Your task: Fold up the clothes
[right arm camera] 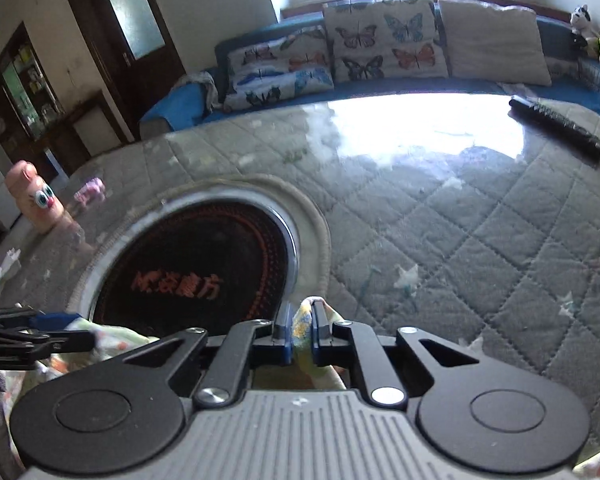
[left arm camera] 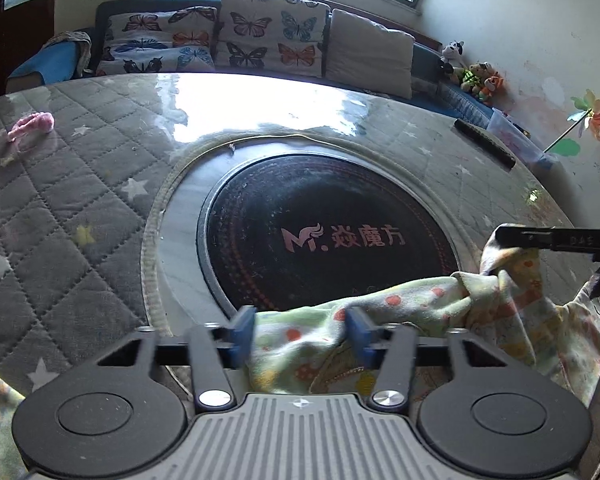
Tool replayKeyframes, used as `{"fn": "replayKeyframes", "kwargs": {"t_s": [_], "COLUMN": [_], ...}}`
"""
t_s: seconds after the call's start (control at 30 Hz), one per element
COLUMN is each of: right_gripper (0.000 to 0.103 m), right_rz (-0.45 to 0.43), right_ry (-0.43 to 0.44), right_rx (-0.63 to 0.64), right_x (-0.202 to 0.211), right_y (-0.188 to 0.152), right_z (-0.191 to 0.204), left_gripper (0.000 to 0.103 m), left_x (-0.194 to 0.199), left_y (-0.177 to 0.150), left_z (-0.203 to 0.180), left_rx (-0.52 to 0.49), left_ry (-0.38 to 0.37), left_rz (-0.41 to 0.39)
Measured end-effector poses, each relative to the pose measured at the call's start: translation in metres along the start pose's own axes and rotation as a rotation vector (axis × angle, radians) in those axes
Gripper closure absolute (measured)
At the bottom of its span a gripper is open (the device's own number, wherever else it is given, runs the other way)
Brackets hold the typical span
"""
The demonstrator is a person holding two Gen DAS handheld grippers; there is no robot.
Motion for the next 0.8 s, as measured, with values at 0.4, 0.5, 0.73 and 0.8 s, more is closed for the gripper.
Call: {"fn": "replayKeyframes", "kwargs": {"t_s": [0.4,0.5,0.73,0.8], "right_gripper": [0.096,0.097,0.097,0.097], "right_rz": [-0.279,-0.277,-0.123,-0.069], "right_ry": [0.157,0.165,0.118,0.109], "right_rx": [-0.048,-0.032,-0.048,-0.069], "right_x": [0.105,0.117,0.103,0.093], "right_y": [-0.017,-0.042,-0.116,-0.135], "right_z": [0.007,0.007,-0.005,-0.01], "left_gripper": [0.089,0.089,0.09,0.09], "left_x": [0.072,0.09,0.087,0.081], "left_y": [-0.013,-0.037,-0.099,-0.112], "left_z": [-0.027,-0.036,-0.051,-0.054], "left_rx": [-0.085,-0.145,-0.253,-0.282], "left_ry": [-0.126,-0.156,-0.18,-0.175], "left_rz": [-0.177,-0.175,-0.045,-0.003]}}
Point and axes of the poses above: each gripper's, at about its wrist camera, not at the fingertips, and x roughly against the way its jaws point, z to its left, y to its top, the point moved 10 cm from there along -x, roughly the way its jaws point, and after that the axes turned 10 degrees about z, right-handed, at the moved point
